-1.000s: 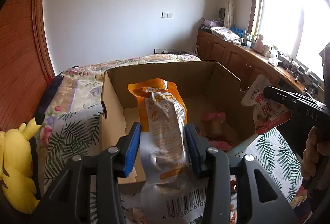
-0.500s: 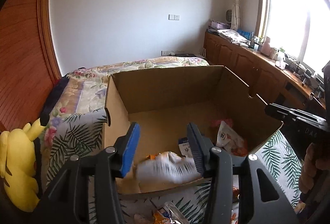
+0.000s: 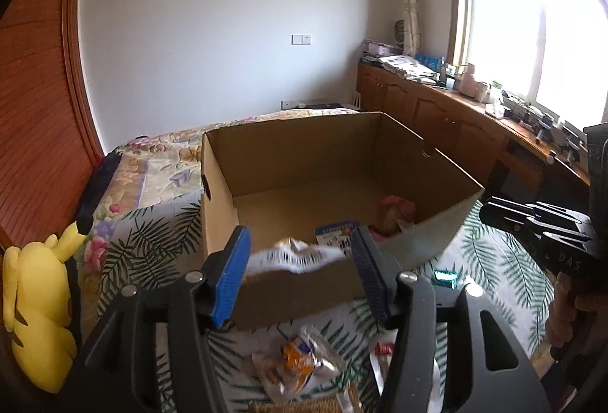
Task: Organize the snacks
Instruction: 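Move both grippers back toward the granola bar and chicken-feet pouch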
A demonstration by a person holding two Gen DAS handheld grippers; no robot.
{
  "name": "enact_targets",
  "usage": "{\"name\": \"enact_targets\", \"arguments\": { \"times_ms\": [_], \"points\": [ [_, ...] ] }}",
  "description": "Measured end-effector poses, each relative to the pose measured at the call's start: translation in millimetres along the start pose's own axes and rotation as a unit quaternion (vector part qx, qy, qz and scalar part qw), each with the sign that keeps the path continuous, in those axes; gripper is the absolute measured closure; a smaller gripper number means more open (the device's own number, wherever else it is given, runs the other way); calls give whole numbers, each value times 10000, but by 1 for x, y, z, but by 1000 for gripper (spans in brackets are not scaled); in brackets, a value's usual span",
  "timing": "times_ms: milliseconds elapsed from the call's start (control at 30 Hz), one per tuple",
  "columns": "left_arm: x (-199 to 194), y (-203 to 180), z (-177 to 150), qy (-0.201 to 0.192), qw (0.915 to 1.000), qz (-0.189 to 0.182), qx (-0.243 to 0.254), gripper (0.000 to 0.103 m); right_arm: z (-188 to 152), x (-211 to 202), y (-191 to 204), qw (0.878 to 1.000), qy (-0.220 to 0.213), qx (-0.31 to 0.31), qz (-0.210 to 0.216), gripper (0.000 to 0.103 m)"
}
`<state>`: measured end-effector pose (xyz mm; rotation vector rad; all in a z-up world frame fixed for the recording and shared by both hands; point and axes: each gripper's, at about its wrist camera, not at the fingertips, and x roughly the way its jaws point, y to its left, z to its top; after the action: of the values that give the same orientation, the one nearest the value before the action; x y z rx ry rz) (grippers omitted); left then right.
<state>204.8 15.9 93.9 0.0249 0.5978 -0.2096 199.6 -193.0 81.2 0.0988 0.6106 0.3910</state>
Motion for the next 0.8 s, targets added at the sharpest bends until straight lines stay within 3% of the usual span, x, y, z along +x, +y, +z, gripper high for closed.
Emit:
{"name": "enact_targets", "arguments": {
  "times_ms": [267,400,800],
  "points": [
    [-23,6,-28,-16,9997,-221,-99,47,-39,-15,18,9996,158,-142,203,75],
    [-34,11,-45,-69,9994,-291,-164,47,-60,-11,26,9989,354,-211,209,60],
    [-39,22,-91,221,9994,-206,-141,47,-111,5,46,9959,819,-206,332,52]
  ]
}}
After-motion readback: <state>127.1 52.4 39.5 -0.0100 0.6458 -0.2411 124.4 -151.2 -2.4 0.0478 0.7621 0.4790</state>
